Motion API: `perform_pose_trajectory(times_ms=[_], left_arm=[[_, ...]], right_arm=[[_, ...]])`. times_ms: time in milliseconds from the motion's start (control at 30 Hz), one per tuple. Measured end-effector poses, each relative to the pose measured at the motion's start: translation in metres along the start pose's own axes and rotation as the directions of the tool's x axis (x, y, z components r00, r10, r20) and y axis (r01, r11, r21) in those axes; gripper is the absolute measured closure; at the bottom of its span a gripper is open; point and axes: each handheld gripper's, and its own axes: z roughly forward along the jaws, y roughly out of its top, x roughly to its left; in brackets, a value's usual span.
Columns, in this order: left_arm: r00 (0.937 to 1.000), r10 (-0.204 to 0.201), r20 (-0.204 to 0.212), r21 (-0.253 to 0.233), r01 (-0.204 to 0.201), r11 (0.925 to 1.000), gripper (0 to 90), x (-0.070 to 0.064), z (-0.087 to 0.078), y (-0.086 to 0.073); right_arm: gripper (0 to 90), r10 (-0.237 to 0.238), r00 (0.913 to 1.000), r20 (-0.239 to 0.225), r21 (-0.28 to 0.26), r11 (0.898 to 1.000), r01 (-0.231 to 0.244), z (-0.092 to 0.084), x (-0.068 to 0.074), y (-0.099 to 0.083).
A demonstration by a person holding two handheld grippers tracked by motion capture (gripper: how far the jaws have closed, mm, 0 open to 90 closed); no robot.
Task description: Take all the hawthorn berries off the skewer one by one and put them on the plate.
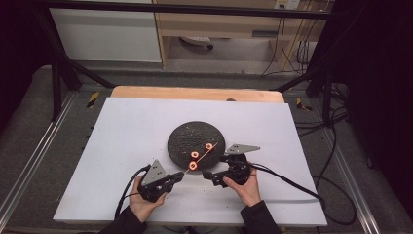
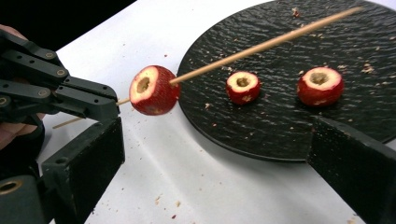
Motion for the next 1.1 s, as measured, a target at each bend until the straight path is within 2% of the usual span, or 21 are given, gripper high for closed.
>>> perform_pose_trajectory(times_ms=[200, 433, 867, 1100], left_arm=[[0.9999, 0.009, 0.010, 0.001, -0.009, 1.0000, 88.4, -0.006, 0.004, 0.001], [0.9995, 0.025, 0.021, 0.004, -0.025, 0.9997, 88.4, -0.012, 0.008, 0.002], [0.9985, 0.038, 0.039, 0.014, -0.038, 0.9992, 88.4, -0.018, 0.013, 0.001], [0.9985, 0.038, 0.039, 0.016, -0.038, 0.9991, 88.4, -0.019, 0.013, 0.001]], right_arm=[[8.4, 0.010, 0.9999, -0.013, 0.000, 1.000, -0.011, 0.004, 0.001, -0.003], [18.4, 0.017, 0.9991, -0.039, -0.007, 1.000, -0.018, 0.008, 0.002, -0.006], [44.3, 0.049, 0.9920, -0.117, 0.002, 0.999, -0.049, 0.013, 0.004, -0.009], [54.8, 0.060, 0.9875, -0.146, 0.012, 0.998, -0.059, 0.013, 0.005, -0.009]])
